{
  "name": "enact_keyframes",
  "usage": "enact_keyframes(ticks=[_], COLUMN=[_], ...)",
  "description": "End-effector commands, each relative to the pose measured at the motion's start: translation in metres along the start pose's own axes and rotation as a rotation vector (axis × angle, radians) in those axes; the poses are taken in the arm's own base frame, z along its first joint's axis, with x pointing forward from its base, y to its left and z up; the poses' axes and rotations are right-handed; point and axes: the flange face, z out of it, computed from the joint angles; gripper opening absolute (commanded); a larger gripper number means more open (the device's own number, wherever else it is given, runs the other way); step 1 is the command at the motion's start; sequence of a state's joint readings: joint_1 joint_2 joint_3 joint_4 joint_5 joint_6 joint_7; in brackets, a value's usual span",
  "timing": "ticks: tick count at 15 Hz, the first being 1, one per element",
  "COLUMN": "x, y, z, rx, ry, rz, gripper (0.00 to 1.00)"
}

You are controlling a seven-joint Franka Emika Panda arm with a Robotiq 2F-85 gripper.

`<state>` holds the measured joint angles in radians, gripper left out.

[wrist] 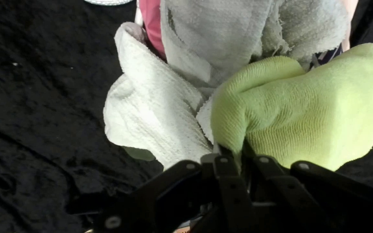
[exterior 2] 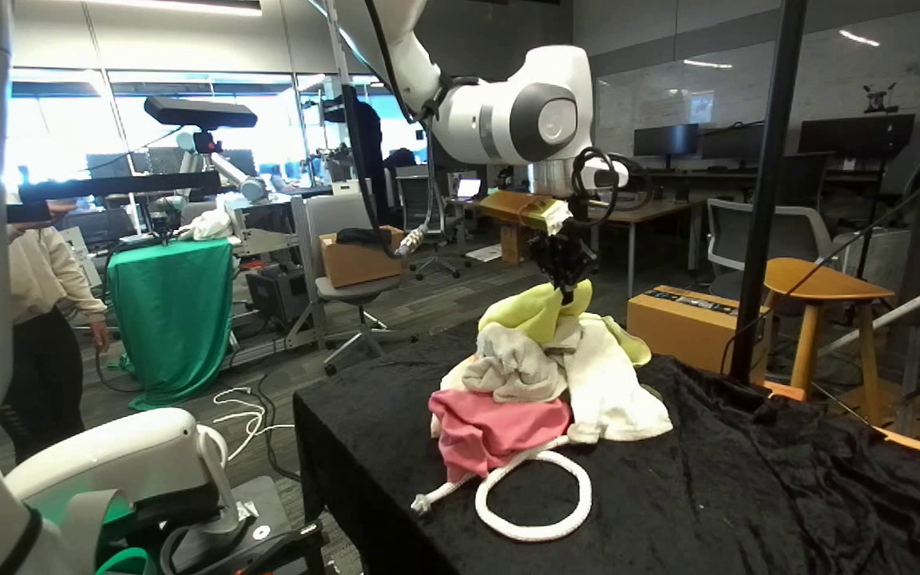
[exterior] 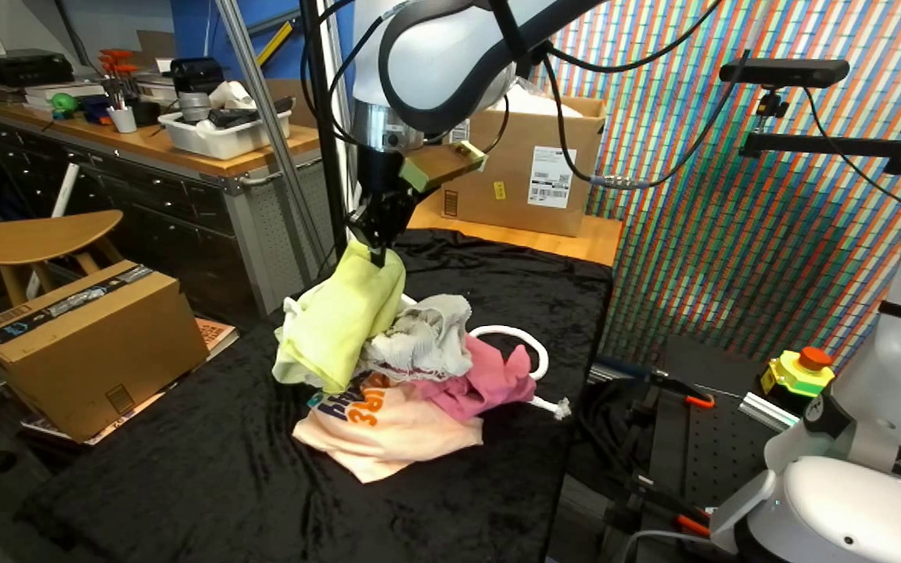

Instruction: Put all the items on the table in one place

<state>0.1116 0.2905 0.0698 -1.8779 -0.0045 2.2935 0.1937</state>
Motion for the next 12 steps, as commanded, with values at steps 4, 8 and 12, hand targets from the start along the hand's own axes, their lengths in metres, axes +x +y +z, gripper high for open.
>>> enact_keyframes(ticks=[4,8,12], x=[-0.01,-0.018,-0.043], y=[0.003,0.006,0.02], z=[0.0,0.004,0.004], rx=[-0.089,-0.137,-0.182], ry=[-0.009,-0.029,-0.066], rz=[0.076,0.103,0.129], gripper=[0.47,0.79,1.0])
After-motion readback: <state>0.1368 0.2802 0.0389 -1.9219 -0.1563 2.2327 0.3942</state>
